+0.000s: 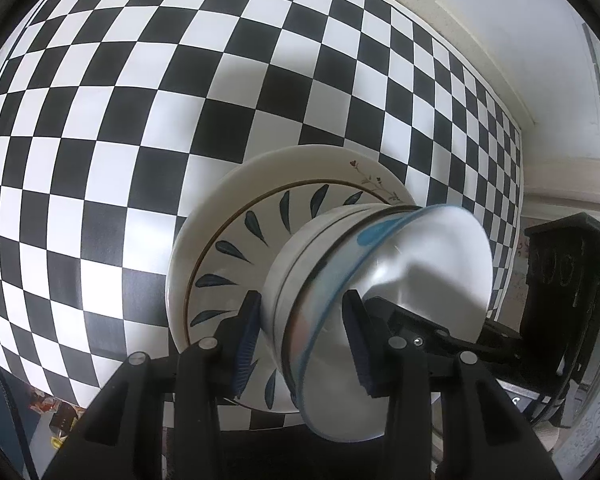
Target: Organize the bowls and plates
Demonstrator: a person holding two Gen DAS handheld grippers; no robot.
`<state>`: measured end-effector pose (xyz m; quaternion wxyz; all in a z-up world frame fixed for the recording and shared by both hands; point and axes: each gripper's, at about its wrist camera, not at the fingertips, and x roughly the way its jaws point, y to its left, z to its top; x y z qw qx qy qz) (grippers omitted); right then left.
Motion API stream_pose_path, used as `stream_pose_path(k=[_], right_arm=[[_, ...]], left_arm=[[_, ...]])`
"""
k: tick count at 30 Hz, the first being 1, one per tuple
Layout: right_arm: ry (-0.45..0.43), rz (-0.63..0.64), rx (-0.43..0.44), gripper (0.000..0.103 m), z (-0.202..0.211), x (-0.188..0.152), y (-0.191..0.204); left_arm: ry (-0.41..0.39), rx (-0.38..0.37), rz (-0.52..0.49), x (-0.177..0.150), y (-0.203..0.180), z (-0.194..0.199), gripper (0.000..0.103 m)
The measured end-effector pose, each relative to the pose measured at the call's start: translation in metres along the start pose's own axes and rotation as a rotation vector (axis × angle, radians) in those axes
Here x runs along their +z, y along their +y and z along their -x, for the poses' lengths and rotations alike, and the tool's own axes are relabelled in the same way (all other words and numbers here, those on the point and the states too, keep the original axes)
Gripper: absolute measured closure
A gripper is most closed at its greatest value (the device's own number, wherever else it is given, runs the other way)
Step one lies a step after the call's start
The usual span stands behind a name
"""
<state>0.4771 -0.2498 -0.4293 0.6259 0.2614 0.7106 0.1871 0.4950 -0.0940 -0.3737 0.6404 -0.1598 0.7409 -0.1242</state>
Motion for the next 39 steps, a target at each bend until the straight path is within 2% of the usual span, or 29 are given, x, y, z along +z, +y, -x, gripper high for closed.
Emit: stream_pose_path(k=[9, 13, 18, 21, 24, 26, 27, 28, 29, 30, 32, 34, 35, 39], right_arm=[[-0.009, 0.018, -0.032, 0.053, 0.008, -0.004, 0.006], [-0.039, 0.044, -0.068, 0.053, 0.017, -0.005, 0.012], [-0.088, 0.093, -0.169, 0.053, 0.033, -0.010, 0.023], [-0.129, 0.124, -0.241, 0.052, 0.045, -0.018, 0.032], [-0.188, 0.160, -0.315, 0.034, 0.061, -0.030, 0.043], [-0.225, 0.176, -0.358, 0.016, 0.071, -0.035, 0.050], [-0.248, 0.187, -0.372, 0.014, 0.077, -0.039, 0.054], [-0.265, 0.194, -0.385, 0.011, 0.081, -0.042, 0.057], [-0.282, 0.196, -0.401, 0.007, 0.086, -0.045, 0.060], [-0.300, 0.201, -0.416, 0.006, 0.090, -0.049, 0.063], [-0.341, 0.209, -0.453, 0.000, 0.098, -0.057, 0.069], [-0.385, 0.221, -0.495, 0.000, 0.104, -0.065, 0.074], [-0.404, 0.225, -0.508, 0.000, 0.108, -0.068, 0.076], [-0.470, 0.220, -0.534, 0.000, 0.122, -0.086, 0.087]], left_arm=[[-0.034, 0.041, -0.016, -0.002, -0.005, 0.007, 0.065], [-0.074, 0.087, -0.035, -0.004, -0.010, 0.016, 0.065], [-0.129, 0.152, -0.054, -0.011, -0.015, 0.028, 0.064], [-0.180, 0.225, -0.066, -0.019, -0.020, 0.038, 0.063], [-0.217, 0.291, -0.077, -0.027, -0.023, 0.046, 0.063], [-0.244, 0.308, -0.091, -0.033, -0.025, 0.052, 0.063], [-0.252, 0.316, -0.101, -0.036, -0.026, 0.054, 0.062], [-0.261, 0.316, -0.112, -0.039, -0.027, 0.055, 0.059], [-0.280, 0.324, -0.125, -0.042, -0.028, 0.058, 0.049], [-0.302, 0.333, -0.135, -0.045, -0.029, 0.061, 0.030], [-0.352, 0.345, -0.151, -0.051, -0.030, 0.068, 0.013], [-0.389, 0.343, -0.155, -0.057, -0.030, 0.074, 0.010], [-0.405, 0.345, -0.155, -0.058, -0.031, 0.076, 0.005], [-0.456, 0.341, -0.165, -0.069, -0.029, 0.088, 0.004]])
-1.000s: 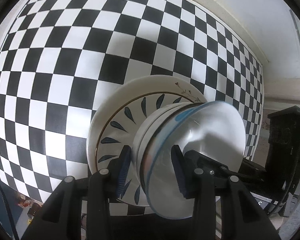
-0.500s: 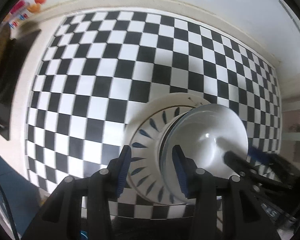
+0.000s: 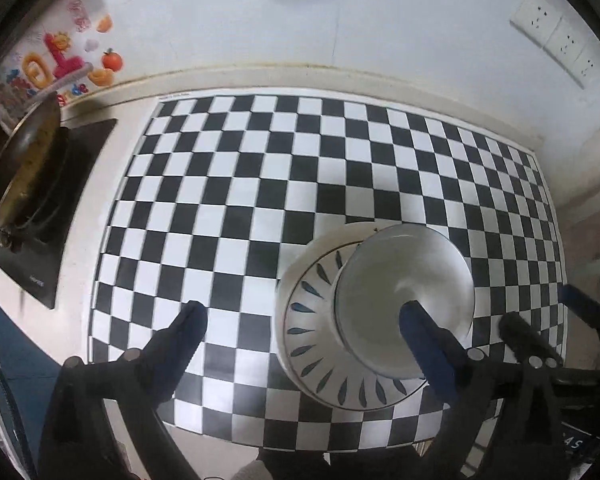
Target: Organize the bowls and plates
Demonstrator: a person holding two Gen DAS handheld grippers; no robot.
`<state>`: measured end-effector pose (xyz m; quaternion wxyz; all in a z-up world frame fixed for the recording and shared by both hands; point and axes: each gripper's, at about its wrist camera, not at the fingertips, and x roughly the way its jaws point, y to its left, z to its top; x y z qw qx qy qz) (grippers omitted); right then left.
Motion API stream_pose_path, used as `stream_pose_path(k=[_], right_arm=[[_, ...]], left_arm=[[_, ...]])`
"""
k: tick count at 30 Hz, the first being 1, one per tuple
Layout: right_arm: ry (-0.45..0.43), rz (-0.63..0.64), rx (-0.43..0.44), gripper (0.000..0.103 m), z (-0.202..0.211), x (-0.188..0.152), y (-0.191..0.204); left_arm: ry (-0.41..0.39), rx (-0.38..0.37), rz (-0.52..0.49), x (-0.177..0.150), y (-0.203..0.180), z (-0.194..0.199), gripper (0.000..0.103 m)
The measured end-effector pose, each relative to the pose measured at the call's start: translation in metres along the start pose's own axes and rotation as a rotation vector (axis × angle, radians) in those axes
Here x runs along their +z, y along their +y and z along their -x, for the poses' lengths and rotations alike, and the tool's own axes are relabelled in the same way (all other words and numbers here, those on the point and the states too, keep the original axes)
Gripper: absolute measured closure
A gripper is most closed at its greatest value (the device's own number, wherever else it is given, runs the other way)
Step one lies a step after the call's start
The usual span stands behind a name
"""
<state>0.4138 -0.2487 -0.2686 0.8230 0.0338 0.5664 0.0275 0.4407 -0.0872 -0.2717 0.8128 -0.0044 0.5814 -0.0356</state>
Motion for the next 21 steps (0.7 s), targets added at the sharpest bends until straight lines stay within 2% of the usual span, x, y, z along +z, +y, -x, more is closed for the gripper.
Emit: stream_pose_path(k=[4, 11, 15, 21], right_arm=[[-0.055, -0.030, -0.024, 0.000, 0.027, -0.009, 0.004], [-0.109, -0.080, -0.028, 0.000, 0.072, -0.035, 0.007], [-0.172, -0.082, -0.027, 0.000, 0.113, -0.050, 0.011], [-0.281, -0.062, -0.040, 0.000, 0.177, -0.079, 0.015]], left_arm=[[-0.048, -0.001, -0.027, -0.012, 0.004, 0.020, 0.004], [-0.170, 0.055, -0.076, -0.038, 0.006, 0.075, 0.004], [-0.258, 0.069, -0.072, -0.059, 0.008, 0.115, 0.004], [-0.343, 0.085, -0.063, -0.090, 0.005, 0.162, 0.004]])
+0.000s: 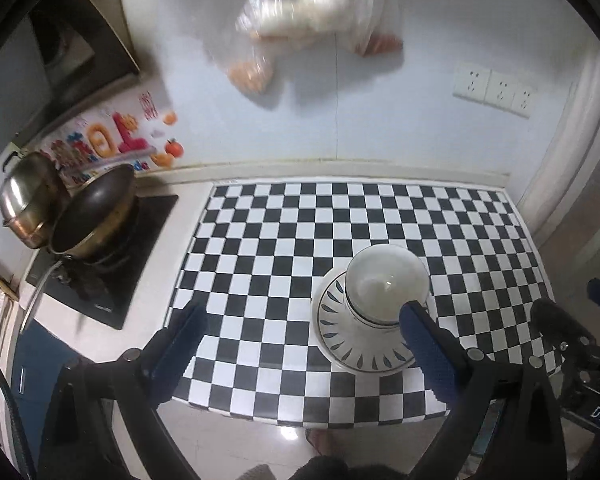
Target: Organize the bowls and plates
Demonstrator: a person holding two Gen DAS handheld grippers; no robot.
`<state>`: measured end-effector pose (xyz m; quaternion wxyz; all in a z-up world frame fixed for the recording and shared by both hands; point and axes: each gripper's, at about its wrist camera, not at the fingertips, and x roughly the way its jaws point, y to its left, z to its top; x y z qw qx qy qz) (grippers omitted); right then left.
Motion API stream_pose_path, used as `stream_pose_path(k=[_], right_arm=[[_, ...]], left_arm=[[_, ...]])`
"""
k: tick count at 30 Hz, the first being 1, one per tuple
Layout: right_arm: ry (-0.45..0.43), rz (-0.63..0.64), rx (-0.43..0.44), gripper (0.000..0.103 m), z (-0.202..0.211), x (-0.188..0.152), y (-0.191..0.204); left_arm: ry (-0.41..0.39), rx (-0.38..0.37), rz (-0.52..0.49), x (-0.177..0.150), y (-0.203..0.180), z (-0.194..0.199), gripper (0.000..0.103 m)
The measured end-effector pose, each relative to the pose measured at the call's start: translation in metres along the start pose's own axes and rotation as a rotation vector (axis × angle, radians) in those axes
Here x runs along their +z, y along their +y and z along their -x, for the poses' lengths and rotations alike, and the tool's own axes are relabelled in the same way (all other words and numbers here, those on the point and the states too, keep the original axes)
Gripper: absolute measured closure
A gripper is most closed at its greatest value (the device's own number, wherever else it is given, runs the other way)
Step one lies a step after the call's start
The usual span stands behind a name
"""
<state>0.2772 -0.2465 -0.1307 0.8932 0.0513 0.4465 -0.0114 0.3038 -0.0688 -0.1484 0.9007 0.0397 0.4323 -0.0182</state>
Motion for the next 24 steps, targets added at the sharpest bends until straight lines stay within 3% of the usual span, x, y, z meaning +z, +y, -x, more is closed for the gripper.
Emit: stream_pose_path(k=[14, 24], right_arm=[[-0.119, 0.012, 0.053, 0.000, 0.136, -0.054, -0.022], [-0.158, 0.052, 0.053, 0.000, 0.221, -0.102, -0.023]], left_arm=[[-0.091, 0.041, 0.035, -0.060, -0.011, 0.122, 0.004], [-0.137, 0.047, 0.038, -0.103, -0.014, 0.200, 0.001]])
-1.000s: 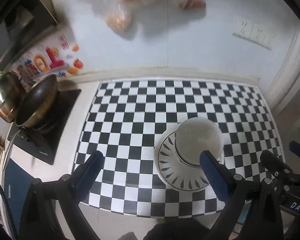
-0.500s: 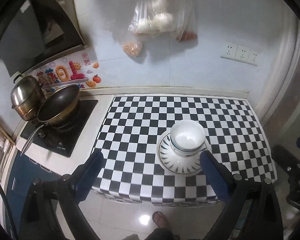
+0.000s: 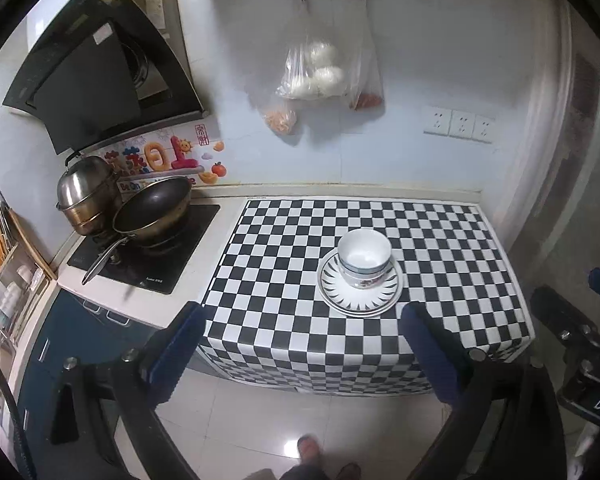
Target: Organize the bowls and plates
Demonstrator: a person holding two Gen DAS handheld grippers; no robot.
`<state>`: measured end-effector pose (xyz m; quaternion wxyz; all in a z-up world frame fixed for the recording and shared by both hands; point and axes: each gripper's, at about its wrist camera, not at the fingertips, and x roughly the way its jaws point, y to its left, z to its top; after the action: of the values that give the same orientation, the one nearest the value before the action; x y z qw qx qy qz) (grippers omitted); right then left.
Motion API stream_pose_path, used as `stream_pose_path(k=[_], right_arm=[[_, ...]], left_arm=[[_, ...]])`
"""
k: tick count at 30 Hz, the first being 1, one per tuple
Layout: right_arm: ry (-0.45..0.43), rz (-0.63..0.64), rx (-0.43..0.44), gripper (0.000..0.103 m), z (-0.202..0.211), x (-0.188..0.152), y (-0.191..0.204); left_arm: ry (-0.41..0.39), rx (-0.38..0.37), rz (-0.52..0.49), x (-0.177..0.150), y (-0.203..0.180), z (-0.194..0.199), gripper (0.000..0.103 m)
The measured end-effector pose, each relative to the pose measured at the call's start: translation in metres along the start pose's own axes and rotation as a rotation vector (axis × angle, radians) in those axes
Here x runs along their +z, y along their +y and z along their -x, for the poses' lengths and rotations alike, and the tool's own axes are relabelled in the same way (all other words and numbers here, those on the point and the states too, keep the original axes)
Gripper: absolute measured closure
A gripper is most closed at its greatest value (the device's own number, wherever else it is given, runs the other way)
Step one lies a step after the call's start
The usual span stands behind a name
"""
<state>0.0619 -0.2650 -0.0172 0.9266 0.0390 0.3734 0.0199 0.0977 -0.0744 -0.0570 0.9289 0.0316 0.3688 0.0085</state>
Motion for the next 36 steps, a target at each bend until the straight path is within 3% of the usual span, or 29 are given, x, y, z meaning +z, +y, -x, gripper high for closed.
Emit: stream_pose_path(k=[13, 25, 36], right_arm=[[-0.091, -0.012, -0.071, 0.000, 0.099, -0.036, 0.040], [-0.103, -0.045, -0.131, 0.000, 0.149, -0.077, 0.089], [-0.120, -0.060, -0.159, 0.000, 0.176, -0.099, 0.103]], left_arm=[[-0.086, -0.055, -0.008, -0.029, 0.038, 0.068, 0.001], [-0.147, -0.073, -0.059, -0.063, 0.081, 0.114, 0.001], [-0.167, -0.083, -0.066, -0.076, 0.091, 0.134, 0.001]])
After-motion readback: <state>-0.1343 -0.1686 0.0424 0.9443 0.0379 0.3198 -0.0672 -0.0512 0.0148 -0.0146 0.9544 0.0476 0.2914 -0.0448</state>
